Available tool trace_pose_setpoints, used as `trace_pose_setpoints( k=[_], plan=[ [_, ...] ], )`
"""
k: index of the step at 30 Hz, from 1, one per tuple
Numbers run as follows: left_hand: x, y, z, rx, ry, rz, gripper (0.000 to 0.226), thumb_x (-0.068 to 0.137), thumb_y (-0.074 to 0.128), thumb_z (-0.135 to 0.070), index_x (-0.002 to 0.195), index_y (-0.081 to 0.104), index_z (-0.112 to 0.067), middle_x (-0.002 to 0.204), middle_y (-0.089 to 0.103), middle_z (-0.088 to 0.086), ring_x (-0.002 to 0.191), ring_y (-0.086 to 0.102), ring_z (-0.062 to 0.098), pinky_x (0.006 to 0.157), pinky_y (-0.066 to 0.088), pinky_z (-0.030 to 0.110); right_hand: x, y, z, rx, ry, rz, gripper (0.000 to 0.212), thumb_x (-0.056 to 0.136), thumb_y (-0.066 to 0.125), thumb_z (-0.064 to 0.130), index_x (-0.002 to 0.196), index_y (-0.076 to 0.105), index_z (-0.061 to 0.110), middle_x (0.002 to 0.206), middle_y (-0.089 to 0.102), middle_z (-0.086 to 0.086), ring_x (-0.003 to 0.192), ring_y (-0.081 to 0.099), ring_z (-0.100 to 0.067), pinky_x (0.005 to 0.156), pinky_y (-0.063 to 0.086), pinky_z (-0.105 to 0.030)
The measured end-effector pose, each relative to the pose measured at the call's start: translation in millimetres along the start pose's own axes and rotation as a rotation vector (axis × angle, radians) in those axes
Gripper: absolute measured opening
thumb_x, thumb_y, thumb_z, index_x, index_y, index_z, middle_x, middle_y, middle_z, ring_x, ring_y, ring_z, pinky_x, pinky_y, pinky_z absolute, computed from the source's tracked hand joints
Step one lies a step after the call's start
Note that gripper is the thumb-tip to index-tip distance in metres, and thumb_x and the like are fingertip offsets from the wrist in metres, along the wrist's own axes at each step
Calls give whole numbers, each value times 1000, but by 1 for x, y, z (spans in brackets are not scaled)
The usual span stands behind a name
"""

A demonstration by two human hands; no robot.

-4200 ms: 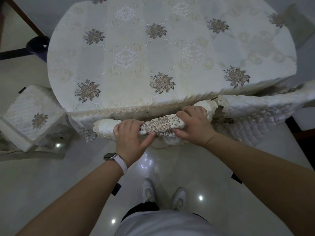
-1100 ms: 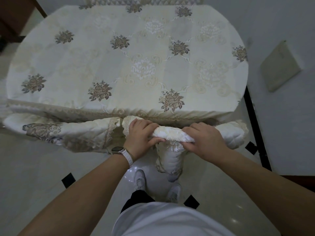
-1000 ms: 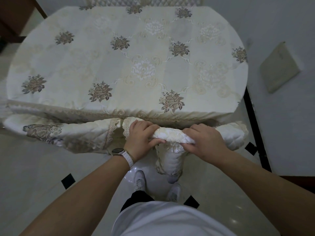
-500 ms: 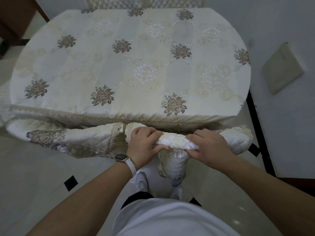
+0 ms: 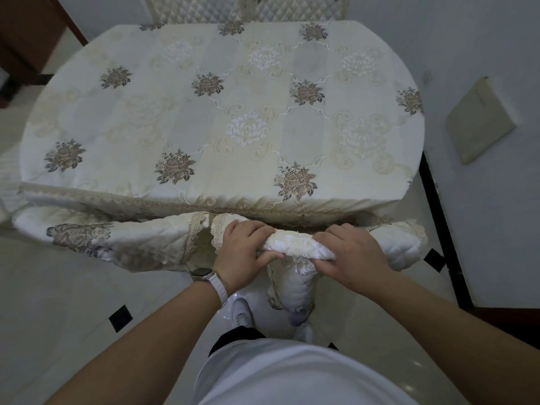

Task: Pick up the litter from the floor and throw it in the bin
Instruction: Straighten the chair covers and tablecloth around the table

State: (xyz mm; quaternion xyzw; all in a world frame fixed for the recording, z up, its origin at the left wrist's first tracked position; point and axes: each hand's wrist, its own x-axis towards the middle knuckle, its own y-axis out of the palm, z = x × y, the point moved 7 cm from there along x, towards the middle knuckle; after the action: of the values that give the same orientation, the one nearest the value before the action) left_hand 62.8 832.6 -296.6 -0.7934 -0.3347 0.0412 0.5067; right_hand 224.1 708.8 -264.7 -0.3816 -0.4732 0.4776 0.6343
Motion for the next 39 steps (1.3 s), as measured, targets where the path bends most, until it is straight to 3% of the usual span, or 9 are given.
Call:
trace_pose_setpoints(
  k=[5, 11, 17, 26, 39],
  plan=[
    [2, 5, 3, -31, -8, 73, 69, 86, 43, -74, 115, 67, -16, 112, 65, 2, 109, 48, 15, 100, 36, 61, -1, -2, 1, -50, -3, -29, 36, 78, 61, 47, 97, 71, 18, 80, 61, 2, 70, 54, -23, 58, 40, -34],
    [5, 10, 5, -9, -14, 89, 73, 85, 37, -78, 115, 68, -18, 112, 65, 3, 108, 49, 20, 99, 32, 55, 1, 2, -2, -71, -39, -38, 37, 74, 62, 44, 96, 72, 16, 78, 61, -1, 67, 56, -25, 52, 42, -33],
    [15, 8, 5, -19, -36, 131, 65, 79, 51, -68, 116, 68, -18, 114, 66, 3, 111, 55, 29, 102, 30, 55, 8, 3, -6, -82, -7, -21, 39, 72, 60, 45, 96, 71, 17, 77, 59, -2, 68, 57, -27, 54, 44, -33],
    [13, 12, 4, 18, -69, 138, 62, 81, 51, -66, 115, 69, -18, 107, 66, 4, 106, 58, 31, 99, 35, 60, 11, 4, -8, -57, -26, -33, 39, 72, 62, 43, 96, 71, 15, 80, 62, -4, 71, 59, -28, 59, 45, -34],
    [8, 7, -5, 40, -59, 102, 58, 81, 52, -64, 113, 70, -19, 105, 67, 3, 100, 59, 29, 94, 40, 52, 4, -3, -5, -38, -17, -41, 39, 73, 58, 47, 93, 72, 16, 78, 59, -1, 70, 57, -25, 57, 42, -31]
  ],
)
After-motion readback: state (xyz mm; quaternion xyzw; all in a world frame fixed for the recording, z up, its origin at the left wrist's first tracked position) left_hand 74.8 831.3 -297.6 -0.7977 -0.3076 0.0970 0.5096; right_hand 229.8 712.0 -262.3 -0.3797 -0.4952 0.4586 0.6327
